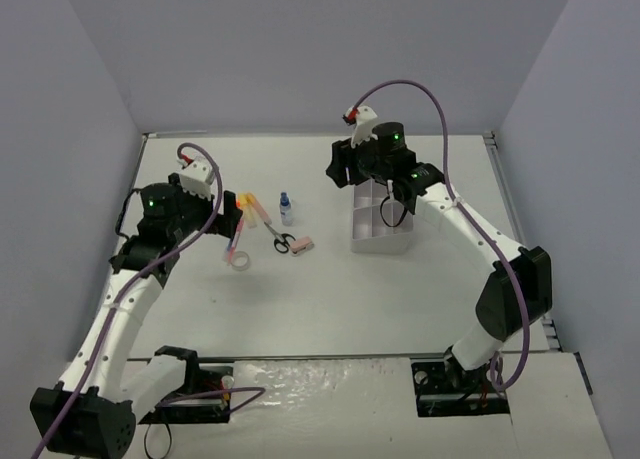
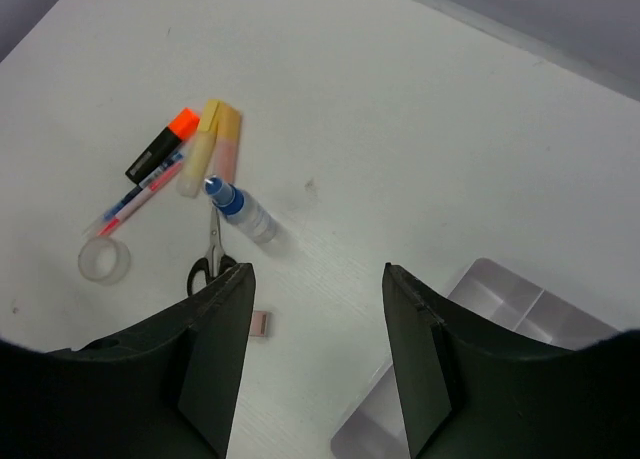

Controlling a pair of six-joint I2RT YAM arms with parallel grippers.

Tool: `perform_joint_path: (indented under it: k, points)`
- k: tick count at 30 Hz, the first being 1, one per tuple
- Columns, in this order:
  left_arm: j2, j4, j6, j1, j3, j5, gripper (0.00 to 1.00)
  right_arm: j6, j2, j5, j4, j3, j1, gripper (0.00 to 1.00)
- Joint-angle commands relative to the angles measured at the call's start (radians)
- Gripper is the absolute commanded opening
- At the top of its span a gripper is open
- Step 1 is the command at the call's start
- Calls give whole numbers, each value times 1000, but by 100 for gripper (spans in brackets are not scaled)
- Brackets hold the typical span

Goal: Sort the stationery into containers

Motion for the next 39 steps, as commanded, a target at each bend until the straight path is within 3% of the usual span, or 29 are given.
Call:
perform_joint_path:
  k: [1,3,7,9,13,17,22,26,35,39]
  points:
    - [141,-339,43,45,265,-62,90,-7,-60,-16,-15,26,-21,51]
    - [258,-538,45,64,428,-67,83,-8,-68,-14,-15,32,-21,51]
    - [579,-1034,145,75,745,-88,52,-6,-94,-11,-8,18,-20,51]
    - [628,-1078,192,96,788,-112,44,-2,-109,-10,11,-8,-21,51]
    - [702,-1090,277,101,721,-113,42,7,-131,-5,28,-49,-21,51]
    - [738,-964,233,94,616,-19,46,8,-142,-11,29,-71,-21,51]
    - [713,-697,167,85,507,-25,51,37,-150,-4,29,-86,-21,51]
    - [735,-506,147,40,428,-116,53,58,-163,2,29,-109,-21,51]
    - [864,-417,88,21,461,-204,45,62,-199,19,25,-119,-21,52]
    - [872,-401,86,19,446,-254,36,55,-209,22,22,-121,-22,52]
